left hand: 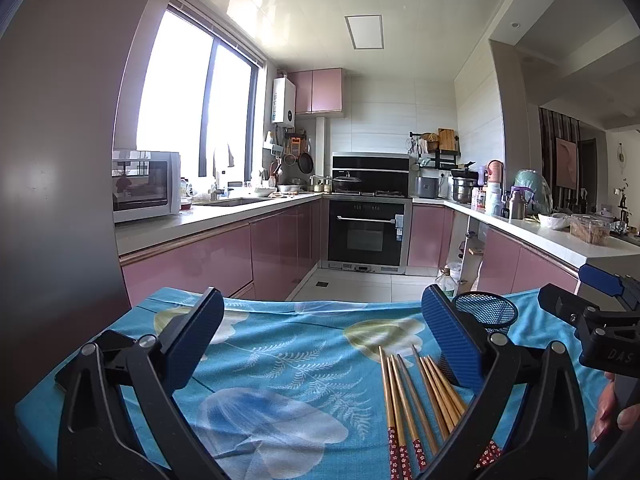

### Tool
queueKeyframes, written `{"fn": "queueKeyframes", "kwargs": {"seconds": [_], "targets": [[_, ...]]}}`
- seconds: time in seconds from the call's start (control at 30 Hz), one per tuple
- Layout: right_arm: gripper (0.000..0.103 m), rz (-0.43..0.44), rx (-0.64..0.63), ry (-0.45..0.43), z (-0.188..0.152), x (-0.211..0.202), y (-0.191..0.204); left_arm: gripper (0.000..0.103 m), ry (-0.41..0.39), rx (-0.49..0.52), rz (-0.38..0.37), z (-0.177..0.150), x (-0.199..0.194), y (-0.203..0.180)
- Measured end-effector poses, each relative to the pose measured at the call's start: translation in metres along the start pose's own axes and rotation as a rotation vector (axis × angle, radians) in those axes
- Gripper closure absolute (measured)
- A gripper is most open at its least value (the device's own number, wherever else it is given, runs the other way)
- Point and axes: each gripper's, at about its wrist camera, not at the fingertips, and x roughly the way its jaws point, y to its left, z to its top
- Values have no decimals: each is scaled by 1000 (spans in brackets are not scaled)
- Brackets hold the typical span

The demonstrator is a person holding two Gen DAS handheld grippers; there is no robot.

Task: Organize utensils

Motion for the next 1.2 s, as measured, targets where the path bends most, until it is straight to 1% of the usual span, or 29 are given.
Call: {"fn": "queueKeyframes", "kwargs": {"seconds": [1.2], "targets": [[6, 5, 4, 7, 0, 1, -2, 6, 21, 8, 5, 1, 4, -2]]}}
